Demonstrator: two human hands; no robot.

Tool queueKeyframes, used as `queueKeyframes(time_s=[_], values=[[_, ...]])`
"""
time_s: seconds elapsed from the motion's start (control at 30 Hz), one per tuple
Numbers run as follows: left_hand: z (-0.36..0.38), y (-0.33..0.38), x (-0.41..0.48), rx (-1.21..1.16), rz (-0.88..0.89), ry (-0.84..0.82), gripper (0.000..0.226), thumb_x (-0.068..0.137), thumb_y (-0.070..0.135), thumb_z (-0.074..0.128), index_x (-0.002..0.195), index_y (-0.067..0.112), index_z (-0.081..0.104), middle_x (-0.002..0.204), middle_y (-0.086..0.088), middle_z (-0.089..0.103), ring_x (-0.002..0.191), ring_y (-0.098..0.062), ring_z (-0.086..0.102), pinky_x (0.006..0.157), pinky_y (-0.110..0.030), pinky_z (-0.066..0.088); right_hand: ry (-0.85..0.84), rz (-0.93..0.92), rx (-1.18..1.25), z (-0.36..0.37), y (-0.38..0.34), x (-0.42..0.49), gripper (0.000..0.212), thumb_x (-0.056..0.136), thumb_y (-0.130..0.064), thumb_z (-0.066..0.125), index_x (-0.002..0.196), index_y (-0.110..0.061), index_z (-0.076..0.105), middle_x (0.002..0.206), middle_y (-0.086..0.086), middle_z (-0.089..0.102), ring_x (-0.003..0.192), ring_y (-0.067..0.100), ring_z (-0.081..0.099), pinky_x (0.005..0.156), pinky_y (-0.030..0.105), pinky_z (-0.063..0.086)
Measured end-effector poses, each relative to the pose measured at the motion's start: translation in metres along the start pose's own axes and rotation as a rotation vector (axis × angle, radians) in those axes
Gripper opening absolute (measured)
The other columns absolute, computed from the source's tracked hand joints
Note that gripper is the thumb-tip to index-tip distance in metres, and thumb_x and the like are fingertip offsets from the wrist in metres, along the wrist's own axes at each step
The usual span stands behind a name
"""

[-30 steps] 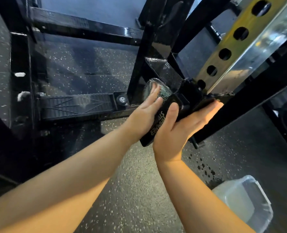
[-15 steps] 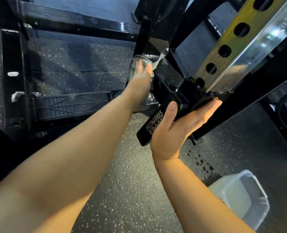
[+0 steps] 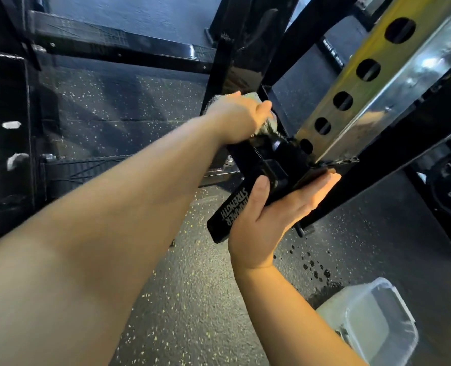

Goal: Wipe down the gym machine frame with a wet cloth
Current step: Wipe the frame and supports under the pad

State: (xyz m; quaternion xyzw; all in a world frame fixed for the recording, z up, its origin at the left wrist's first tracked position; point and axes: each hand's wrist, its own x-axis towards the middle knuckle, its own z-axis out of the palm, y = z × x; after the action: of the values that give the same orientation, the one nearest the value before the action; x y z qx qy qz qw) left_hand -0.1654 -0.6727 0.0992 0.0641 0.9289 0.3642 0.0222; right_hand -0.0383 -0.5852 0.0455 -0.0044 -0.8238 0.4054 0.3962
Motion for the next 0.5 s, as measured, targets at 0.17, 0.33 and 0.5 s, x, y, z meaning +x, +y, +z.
queueKeyframes(time_s=[0.17,0.33,0.5], values=[[0.004,0.004,-0.013,-0.168,-0.005,-0.012,0.05,0.103,0.035,0.027,0.103,0.0,0.062,0.109,-0.019,0.063,0.105,-0.033,0.056,0.088,-0.034,0.04,-0.004,-0.011,-0.012,0.0,0.002,0.0,0.083,0.097,-0.051,0.033,0.145,0.009,0.003,0.154,0.028,0.001,0.146,0.035,0.0,0.119,0.048,0.007],[0.012,0.008,-0.048,-0.489,0.109,-0.061,0.053,0.1,0.04,0.034,0.09,-0.002,0.065,0.085,-0.009,0.066,0.088,-0.025,0.058,0.083,-0.031,0.043,-0.006,-0.017,-0.021,-0.001,0.002,0.0,0.08,0.097,-0.051,0.032,0.145,0.006,0.001,0.154,0.02,-0.001,0.146,0.031,-0.003,0.119,0.045,0.005],[0.003,-0.017,0.0,-0.148,0.025,0.051,0.048,0.102,0.034,0.024,0.123,0.012,0.061,0.131,-0.008,0.058,0.124,-0.024,0.047,0.106,-0.034,0.033,-0.014,-0.026,-0.012,-0.002,0.004,-0.003,0.078,0.098,-0.052,0.032,0.146,0.0,-0.001,0.155,0.018,-0.001,0.147,0.029,-0.004,0.119,0.048,0.005]])
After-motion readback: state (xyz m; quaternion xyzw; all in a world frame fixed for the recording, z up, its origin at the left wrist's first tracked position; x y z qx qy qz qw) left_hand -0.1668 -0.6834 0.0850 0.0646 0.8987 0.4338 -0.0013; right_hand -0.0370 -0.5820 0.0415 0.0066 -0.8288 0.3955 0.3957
